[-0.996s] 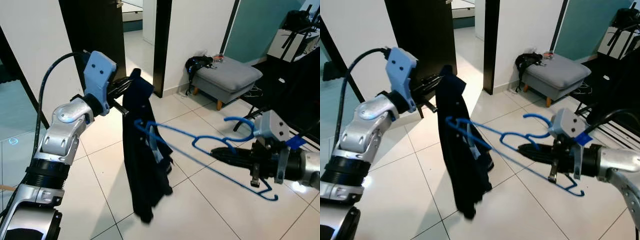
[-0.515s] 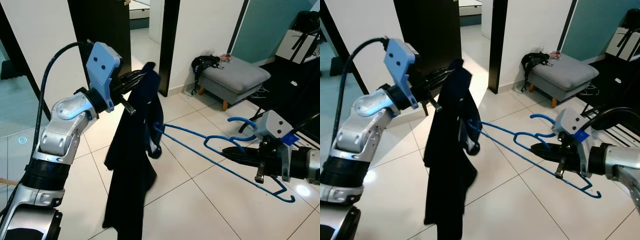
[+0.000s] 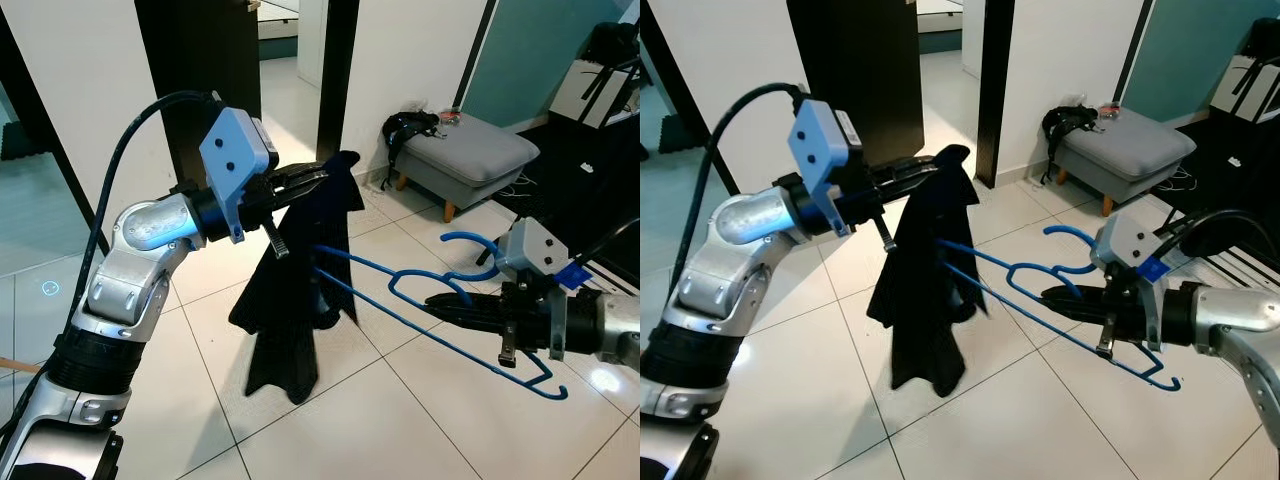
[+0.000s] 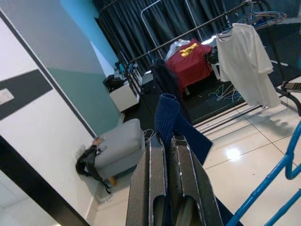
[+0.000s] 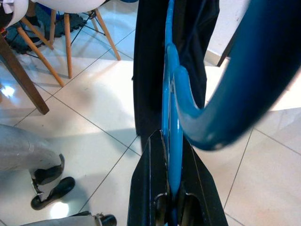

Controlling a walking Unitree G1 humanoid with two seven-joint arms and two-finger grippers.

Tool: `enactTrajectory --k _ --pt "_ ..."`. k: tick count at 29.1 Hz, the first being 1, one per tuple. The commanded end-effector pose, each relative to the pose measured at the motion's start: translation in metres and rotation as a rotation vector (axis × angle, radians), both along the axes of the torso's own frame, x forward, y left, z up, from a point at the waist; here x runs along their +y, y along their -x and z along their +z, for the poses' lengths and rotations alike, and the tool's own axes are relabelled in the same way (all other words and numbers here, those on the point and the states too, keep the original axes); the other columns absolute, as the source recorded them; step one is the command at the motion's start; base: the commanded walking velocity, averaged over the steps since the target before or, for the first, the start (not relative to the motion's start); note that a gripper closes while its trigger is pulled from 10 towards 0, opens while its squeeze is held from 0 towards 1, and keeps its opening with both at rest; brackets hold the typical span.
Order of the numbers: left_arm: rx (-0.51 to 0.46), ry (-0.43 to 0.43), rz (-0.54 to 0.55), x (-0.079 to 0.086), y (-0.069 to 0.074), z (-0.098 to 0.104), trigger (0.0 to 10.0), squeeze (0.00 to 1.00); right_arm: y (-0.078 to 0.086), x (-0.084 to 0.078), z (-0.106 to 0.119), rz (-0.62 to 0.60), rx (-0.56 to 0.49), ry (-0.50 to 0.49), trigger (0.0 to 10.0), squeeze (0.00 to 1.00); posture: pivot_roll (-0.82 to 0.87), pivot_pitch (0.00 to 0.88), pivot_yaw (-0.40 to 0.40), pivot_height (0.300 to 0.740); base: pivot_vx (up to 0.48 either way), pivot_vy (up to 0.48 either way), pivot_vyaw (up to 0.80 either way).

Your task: Hang hanger

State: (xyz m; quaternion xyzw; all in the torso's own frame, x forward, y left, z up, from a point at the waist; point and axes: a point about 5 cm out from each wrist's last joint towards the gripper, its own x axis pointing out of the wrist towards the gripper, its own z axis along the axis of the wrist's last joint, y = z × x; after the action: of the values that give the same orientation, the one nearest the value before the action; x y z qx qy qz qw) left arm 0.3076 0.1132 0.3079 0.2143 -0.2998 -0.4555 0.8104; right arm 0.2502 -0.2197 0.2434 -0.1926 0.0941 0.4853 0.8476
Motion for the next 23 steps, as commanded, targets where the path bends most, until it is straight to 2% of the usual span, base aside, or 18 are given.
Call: enactTrajectory --k 1,5,8,9,12,14,16,23 --pt "-0.039 -0.036 -0.018 -0.003 0.002 0.004 10.0 0.00 0.000 0.003 -0.001 0.021 -0.002 0.014 10.0 0.00 -0.03 0.059 -0.017 0.740 0.000 0.000 0.00" --pt "-0.037 -0.024 -0.069 -0.006 0.007 0.007 10.0 0.00 -0.005 0.004 -0.001 -0.006 -0.015 0.015 10.0 0.00 -0.03 0.054 -0.017 0.740 0.000 0.000 0.00" --pt "0.008 0.064 -0.185 -0.010 0.016 0.015 10.0 0.00 -0.016 0.004 -0.004 -0.088 -0.034 0.021 10.0 0.00 -0.03 0.052 -0.017 0.740 0.000 0.000 0.00" --pt "0.008 0.064 -0.185 -0.010 0.016 0.015 10.0 0.00 -0.016 0.004 -0.004 -0.088 -0.034 0.021 10.0 0.00 -0.03 0.052 -0.017 0.740 0.000 0.000 0.00" --pt "0.019 0.142 -0.217 -0.006 0.017 0.025 10.0 0.00 -0.018 0.004 -0.008 -0.099 -0.017 0.030 10.0 0.00 -0.02 0.050 -0.018 0.740 0.000 0.000 0.00" --pt "0.019 0.142 -0.217 -0.006 0.017 0.025 10.0 0.00 -0.018 0.004 -0.008 -0.099 -0.017 0.030 10.0 0.00 -0.02 0.050 -0.018 0.740 0.000 0.000 0.00" --pt "0.009 0.174 -0.229 -0.004 0.017 0.030 10.0 0.00 -0.015 0.009 -0.012 -0.057 0.003 0.032 10.0 0.00 -0.02 0.048 -0.018 0.740 0.000 0.000 0.00" --pt "-0.005 0.087 -0.229 -0.009 0.015 0.023 10.0 0.00 -0.006 0.024 -0.008 0.088 0.012 -0.010 10.0 0.00 -0.02 0.055 -0.019 0.740 0.000 0.000 0.00"
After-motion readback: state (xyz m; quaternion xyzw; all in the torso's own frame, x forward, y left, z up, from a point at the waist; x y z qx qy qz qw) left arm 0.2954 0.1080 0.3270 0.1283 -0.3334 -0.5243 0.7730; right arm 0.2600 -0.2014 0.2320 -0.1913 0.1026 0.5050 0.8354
